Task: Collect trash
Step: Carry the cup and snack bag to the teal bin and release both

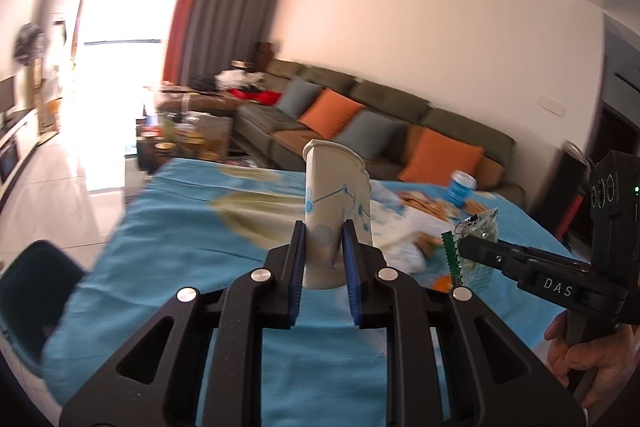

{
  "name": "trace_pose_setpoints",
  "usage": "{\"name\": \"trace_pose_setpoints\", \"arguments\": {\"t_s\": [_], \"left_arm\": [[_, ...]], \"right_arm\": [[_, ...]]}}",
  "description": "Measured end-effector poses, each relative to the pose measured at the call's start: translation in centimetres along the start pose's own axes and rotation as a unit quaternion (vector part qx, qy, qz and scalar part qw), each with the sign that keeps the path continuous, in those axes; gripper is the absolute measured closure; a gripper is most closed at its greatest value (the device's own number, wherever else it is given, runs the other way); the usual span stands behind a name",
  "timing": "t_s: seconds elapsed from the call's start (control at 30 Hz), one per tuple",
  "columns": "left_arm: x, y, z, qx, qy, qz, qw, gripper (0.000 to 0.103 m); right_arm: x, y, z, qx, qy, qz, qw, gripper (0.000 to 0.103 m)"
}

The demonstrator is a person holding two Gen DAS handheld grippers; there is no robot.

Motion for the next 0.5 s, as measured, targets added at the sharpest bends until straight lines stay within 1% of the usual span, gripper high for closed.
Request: {"name": "trace_pose_setpoints", "arguments": {"t_s": [0.17, 0.3, 0.43, 0.5], "left_arm": [[-0.8, -3.6, -5.0, -0.054, -0.024, 0.031, 0.9978, 0.085], [-1.1, -6.3, -9.4, -0.104, -0.043, 0.047, 0.9925, 0.085], [-0.8, -9.1, -14.6, -0.166, -0.064, 0.052, 0.9827, 0.085], [-0.5, -10.3, -16.7, -0.191, -0.072, 0.052, 0.9777, 0.085]], "right_arm": [[-1.3, 3.3, -5.8, -0.051, -0.041, -0.012, 0.998, 0.089], [-2.1, 6.0, -10.8, -0.095, -0.073, -0.029, 0.992, 0.089], [-2.6, 8.5, -15.7, -0.134, -0.102, -0.043, 0.985, 0.089], [-2.8, 9.9, -18.5, -0.152, -0.121, -0.05, 0.98, 0.089]]}}
Point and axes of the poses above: each gripper's, at about its wrist camera, not at the fingertips, and y roughly the way its jaws point, z to its right, x to its underside, the point moved 2 cm from there along y, roughly the way its jaws point
